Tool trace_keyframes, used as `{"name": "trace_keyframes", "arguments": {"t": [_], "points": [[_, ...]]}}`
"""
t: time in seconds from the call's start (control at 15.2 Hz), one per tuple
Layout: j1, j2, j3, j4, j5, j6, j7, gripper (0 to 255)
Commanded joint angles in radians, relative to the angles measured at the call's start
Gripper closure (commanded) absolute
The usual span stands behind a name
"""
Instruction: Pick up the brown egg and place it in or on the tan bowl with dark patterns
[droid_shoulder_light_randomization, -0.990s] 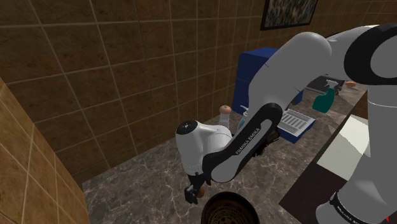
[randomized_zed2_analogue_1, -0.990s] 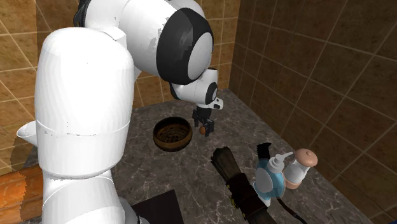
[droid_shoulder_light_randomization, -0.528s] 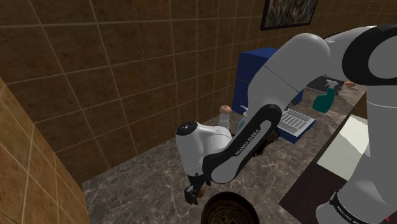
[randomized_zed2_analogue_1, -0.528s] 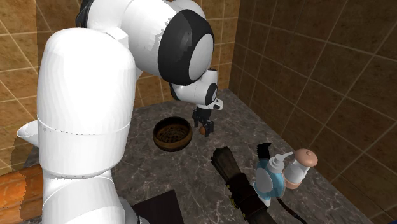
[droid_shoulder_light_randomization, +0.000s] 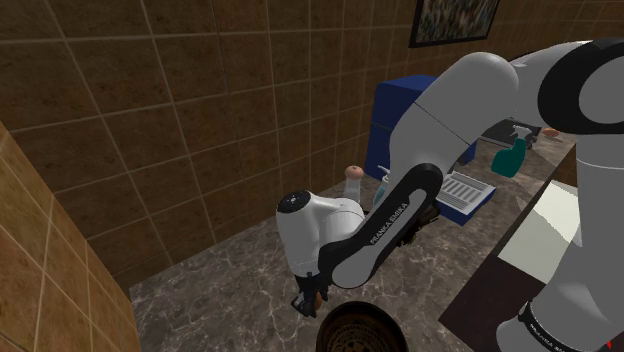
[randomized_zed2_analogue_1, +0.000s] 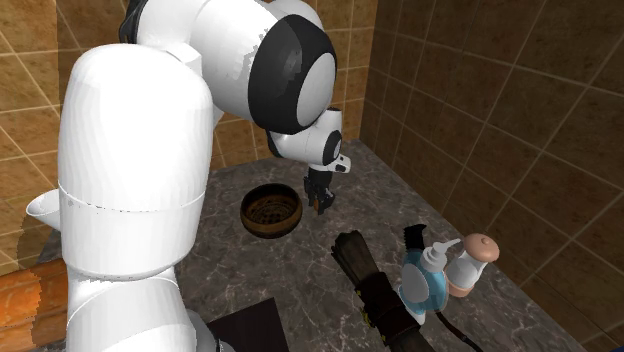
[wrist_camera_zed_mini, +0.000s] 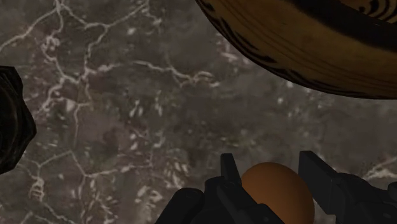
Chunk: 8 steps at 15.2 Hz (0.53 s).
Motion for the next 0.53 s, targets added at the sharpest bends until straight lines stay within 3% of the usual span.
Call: {"name": "trace_keyframes", "arguments": {"t": [0.0,0.46], "points": [[0.0,0.0,0.0,0.0,0.0,0.0,0.0,255],[-0.019,-0.059,0.026,-0.003,0.039,-0.05,-0.025,255]]}}
